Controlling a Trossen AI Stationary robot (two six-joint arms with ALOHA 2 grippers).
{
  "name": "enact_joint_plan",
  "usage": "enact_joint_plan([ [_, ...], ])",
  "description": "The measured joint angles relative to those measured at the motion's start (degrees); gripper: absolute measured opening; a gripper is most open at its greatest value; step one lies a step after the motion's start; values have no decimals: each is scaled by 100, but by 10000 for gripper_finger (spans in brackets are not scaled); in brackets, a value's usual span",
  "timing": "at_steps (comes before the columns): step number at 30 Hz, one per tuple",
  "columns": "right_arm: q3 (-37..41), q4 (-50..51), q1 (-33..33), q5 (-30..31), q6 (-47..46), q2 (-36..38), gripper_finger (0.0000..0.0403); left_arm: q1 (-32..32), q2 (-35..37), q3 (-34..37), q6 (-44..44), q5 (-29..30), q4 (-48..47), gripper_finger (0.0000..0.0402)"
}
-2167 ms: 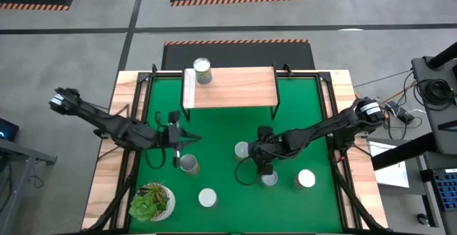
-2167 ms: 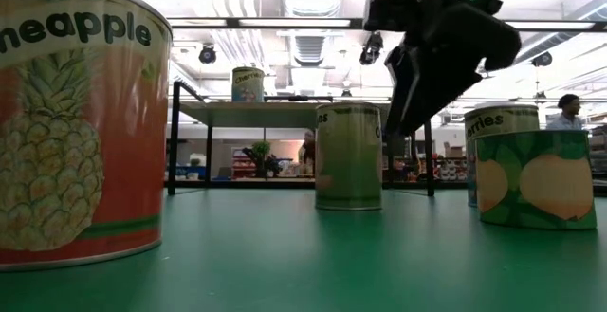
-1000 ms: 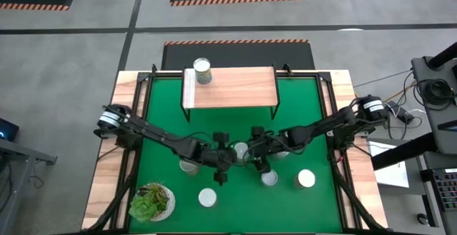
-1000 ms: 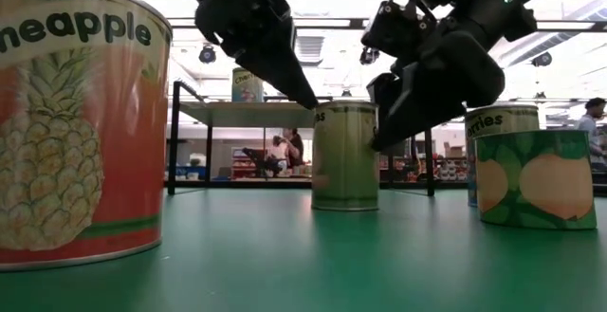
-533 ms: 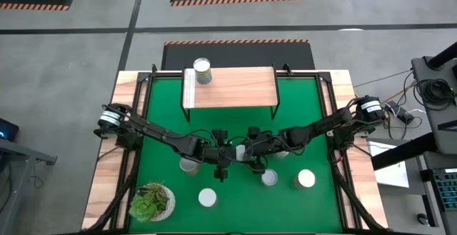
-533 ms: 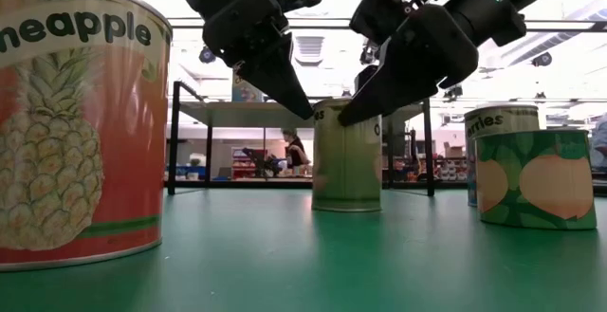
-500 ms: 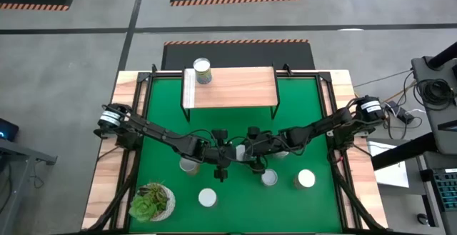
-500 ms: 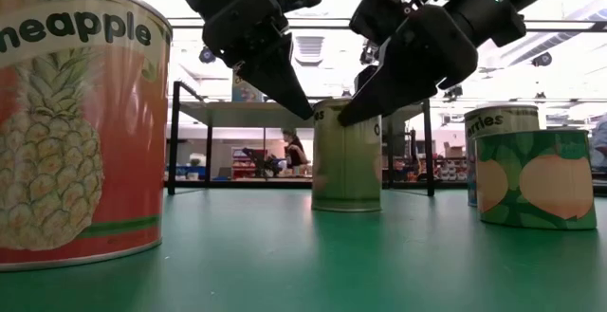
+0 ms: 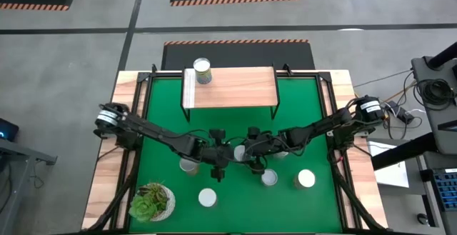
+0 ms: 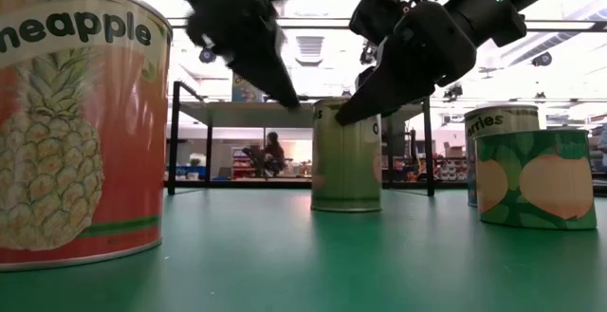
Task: Pick and place cans onto a shelf
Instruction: Put the canned oranges on the shelf
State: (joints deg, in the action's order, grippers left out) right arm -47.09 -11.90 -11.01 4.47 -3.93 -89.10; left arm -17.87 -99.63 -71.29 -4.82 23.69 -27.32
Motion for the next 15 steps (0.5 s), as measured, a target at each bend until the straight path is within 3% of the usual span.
enact_joint_plan([
  [7, -351, 709, -26, 388, -275, 366, 309, -487, 1434, 332, 339, 1532, -63, 0],
  [15, -1573, 1765, -22, 1172, -611, 437, 311, -723, 3012, 1415, 435, 3450, 580, 0],
])
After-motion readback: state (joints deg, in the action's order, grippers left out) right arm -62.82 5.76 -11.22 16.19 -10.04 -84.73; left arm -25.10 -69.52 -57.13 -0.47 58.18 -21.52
